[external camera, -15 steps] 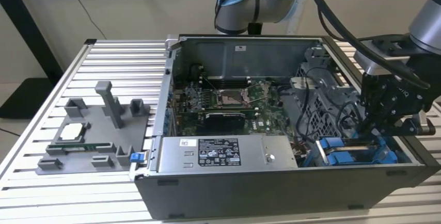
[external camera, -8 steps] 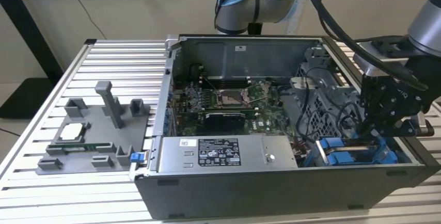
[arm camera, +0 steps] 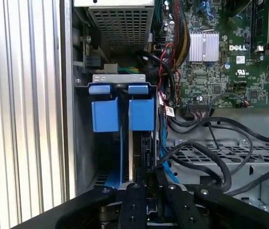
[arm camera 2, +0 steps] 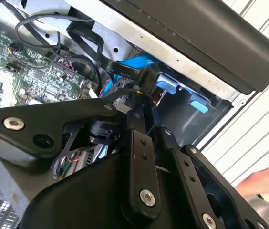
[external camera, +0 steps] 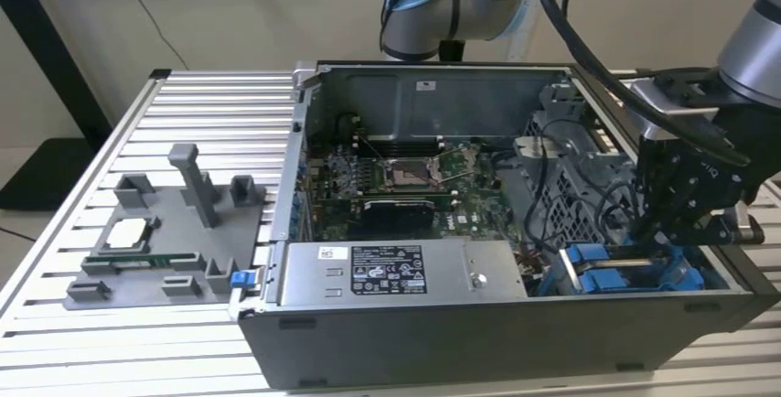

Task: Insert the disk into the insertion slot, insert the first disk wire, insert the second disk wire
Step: 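Insert the first disk wire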

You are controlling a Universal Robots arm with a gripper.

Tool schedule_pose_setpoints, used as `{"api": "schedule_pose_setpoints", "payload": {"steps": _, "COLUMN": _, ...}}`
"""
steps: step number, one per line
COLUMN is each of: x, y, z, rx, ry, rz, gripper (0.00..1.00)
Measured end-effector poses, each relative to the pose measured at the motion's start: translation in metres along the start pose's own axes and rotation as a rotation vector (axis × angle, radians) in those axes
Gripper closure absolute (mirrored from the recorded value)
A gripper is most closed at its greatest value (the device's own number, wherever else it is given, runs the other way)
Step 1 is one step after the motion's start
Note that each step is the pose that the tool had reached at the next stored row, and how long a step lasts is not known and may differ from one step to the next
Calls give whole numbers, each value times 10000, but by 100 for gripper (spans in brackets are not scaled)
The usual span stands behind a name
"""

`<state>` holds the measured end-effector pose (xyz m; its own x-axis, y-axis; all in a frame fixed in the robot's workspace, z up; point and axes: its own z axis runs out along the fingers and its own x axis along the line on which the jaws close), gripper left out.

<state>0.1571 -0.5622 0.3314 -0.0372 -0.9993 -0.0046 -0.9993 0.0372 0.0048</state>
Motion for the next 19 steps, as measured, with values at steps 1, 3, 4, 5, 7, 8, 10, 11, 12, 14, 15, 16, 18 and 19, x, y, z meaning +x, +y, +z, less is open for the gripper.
{"api": "schedule_pose_setpoints", "payload": {"steps": 1, "x": 1, "y": 0, "z": 1, "rx": 0, "ry": 0, "rz": 1, "gripper": 0}}
{"api": "schedule_pose_setpoints", "payload": {"steps": 3, "x": 1, "y": 0, "z": -2, "rx": 1, "ry": 1, "rz": 1, "gripper": 0}}
{"api": "schedule_pose_setpoints", "payload": {"steps": 4, "x": 1, "y": 0, "z": -5, "rx": 2, "ry": 5, "rz": 1, "gripper": 0}}
{"api": "schedule_pose_setpoints", "payload": {"steps": 5, "x": 1, "y": 0, "z": -8, "rx": 2, "ry": 9, "rz": 1, "gripper": 0}}
{"api": "schedule_pose_setpoints", "payload": {"steps": 7, "x": 1, "y": 0, "z": -10, "rx": 11, "ry": 7, "rz": 0, "gripper": 0}}
{"api": "schedule_pose_setpoints", "payload": {"steps": 8, "x": 0, "y": 0, "z": -20, "rx": 26, "ry": 18, "rz": 0, "gripper": 0}}
{"api": "schedule_pose_setpoints", "payload": {"steps": 10, "x": 0, "y": 1, "z": -35, "rx": 34, "ry": 21, "rz": 0, "gripper": 0}}
{"api": "schedule_pose_setpoints", "payload": {"steps": 11, "x": 0, "y": 2, "z": -44, "rx": 35, "ry": 20, "rz": 0, "gripper": 0}}
{"api": "schedule_pose_setpoints", "payload": {"steps": 12, "x": 0, "y": 3, "z": -61, "rx": 35, "ry": 21, "rz": 0, "gripper": 0}}
{"api": "schedule_pose_setpoints", "payload": {"steps": 14, "x": -1, "y": 4, "z": -114, "rx": 35, "ry": 22, "rz": 1, "gripper": 0}}
{"api": "schedule_pose_setpoints", "payload": {"steps": 15, "x": 0, "y": 4, "z": -139, "rx": 35, "ry": 20, "rz": 0, "gripper": 0}}
{"api": "schedule_pose_setpoints", "payload": {"steps": 16, "x": 0, "y": 4, "z": -166, "rx": 35, "ry": 22, "rz": 0, "gripper": 0}}
{"api": "schedule_pose_setpoints", "payload": {"steps": 18, "x": -1, "y": 5, "z": -228, "rx": 35, "ry": 19, "rz": 0, "gripper": 0}}
{"api": "schedule_pose_setpoints", "payload": {"steps": 19, "x": -3, "y": 6, "z": -264, "rx": 35, "ry": 19, "rz": 0, "gripper": 0}}
